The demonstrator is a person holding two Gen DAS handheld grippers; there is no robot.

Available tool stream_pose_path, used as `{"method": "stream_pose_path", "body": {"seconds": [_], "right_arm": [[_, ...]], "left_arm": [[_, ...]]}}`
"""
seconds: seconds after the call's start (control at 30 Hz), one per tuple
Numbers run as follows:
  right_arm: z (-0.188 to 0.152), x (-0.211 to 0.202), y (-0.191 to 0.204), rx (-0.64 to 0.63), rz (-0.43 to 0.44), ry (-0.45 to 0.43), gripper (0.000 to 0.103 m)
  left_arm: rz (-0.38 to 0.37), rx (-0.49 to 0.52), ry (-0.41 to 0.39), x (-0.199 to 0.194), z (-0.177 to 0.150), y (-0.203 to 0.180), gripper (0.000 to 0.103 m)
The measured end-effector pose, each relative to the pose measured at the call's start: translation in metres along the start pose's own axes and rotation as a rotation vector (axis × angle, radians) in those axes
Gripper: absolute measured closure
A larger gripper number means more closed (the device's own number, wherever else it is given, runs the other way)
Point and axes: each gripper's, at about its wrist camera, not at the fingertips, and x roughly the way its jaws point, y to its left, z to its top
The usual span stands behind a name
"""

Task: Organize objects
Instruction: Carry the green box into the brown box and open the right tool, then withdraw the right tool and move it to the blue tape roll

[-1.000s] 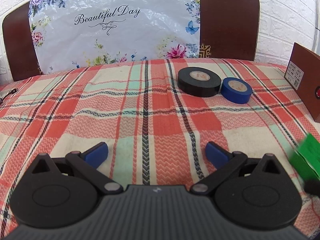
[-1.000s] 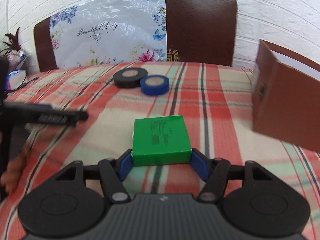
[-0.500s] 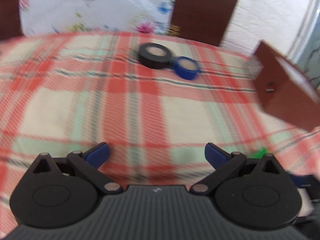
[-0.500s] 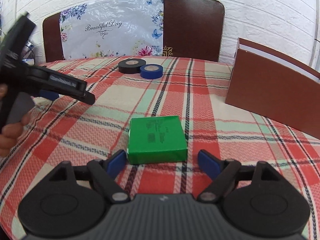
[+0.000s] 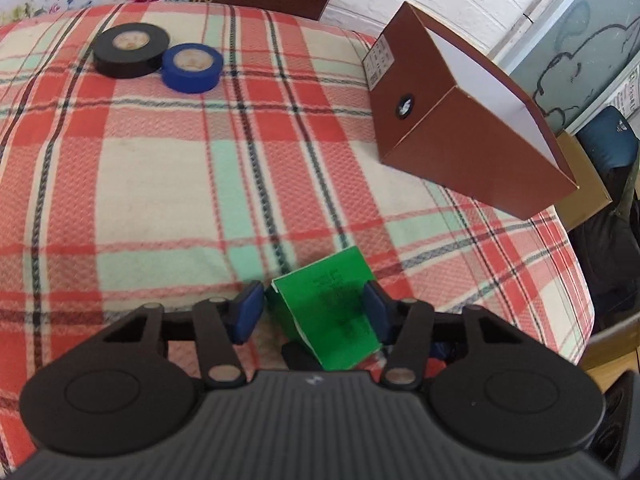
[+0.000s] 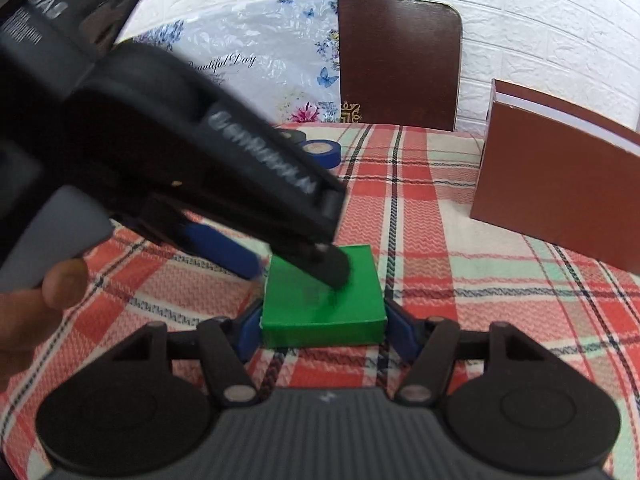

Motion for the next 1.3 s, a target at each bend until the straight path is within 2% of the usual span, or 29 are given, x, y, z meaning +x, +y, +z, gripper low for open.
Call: {"method": "stream_pose_path", "body": {"seconds": [0.13,0.33,0.47,0.57,0.6,0.67,0.73,0.77,0.83,1.03,1.1,1.2,1.3], "right_arm": [[0.007,-0.016,-0.018,0.04,-0.056,-0.104,0.041],[0.037,-0.041,-0.049,-0.002,-0.222,-0.332,0.041],[0.065,-0.039,-0.084,0.033,-0.288,-0.409,0.041],[0.083,-0.027,-0.111,0.063,-0.332,-0.428,0.041],[0.088,-0.02,-0.12,0.076,-0.342,-0.424,0.041],[0.096,-0.002,-0.137,0.091,-0.365,-0.393,0.04],[0.101,0.019,-0.15,0.098,-0.403,-0.321,0.038],[0.099,0.024,-0.156,0.118,-0.413,-0.308,0.037],[0.093,0.019,-0.161,0.165,-0.386,-0.331,0.034],[0.066,-0.009,-0.138,0.158,-0.41,-0.424,0.032],[0.057,-0.014,-0.127,0.163,-0.403,-0.427,0.031],[0.04,-0.021,-0.114,0.184,-0.349,-0.394,0.031],[0.032,-0.012,-0.089,0.175,-0.269,-0.305,0.031]], "left_arm": [[-0.047,0.062,-0.064,-0.012,0.018,-0.03,0.052],[-0.125,0.205,-0.21,-0.025,0.06,-0.093,0.052],[-0.146,0.28,-0.288,-0.013,0.088,-0.13,0.052],[-0.157,0.291,-0.292,0.01,0.11,-0.147,0.052],[-0.146,0.296,-0.298,0.017,0.113,-0.15,0.051],[-0.075,0.307,-0.319,0.029,0.115,-0.154,0.045],[-0.006,0.311,-0.325,0.033,0.117,-0.154,0.045],[0.005,0.312,-0.325,0.033,0.115,-0.151,0.045],[0.023,0.336,-0.339,0.03,0.11,-0.144,0.044],[0.125,0.348,-0.344,0.018,0.09,-0.127,0.043],[0.159,0.34,-0.34,0.012,0.081,-0.12,0.043],[0.197,0.327,-0.341,0.001,0.064,-0.105,0.041],[0.263,0.309,-0.318,-0.004,0.049,-0.084,0.039]]}}
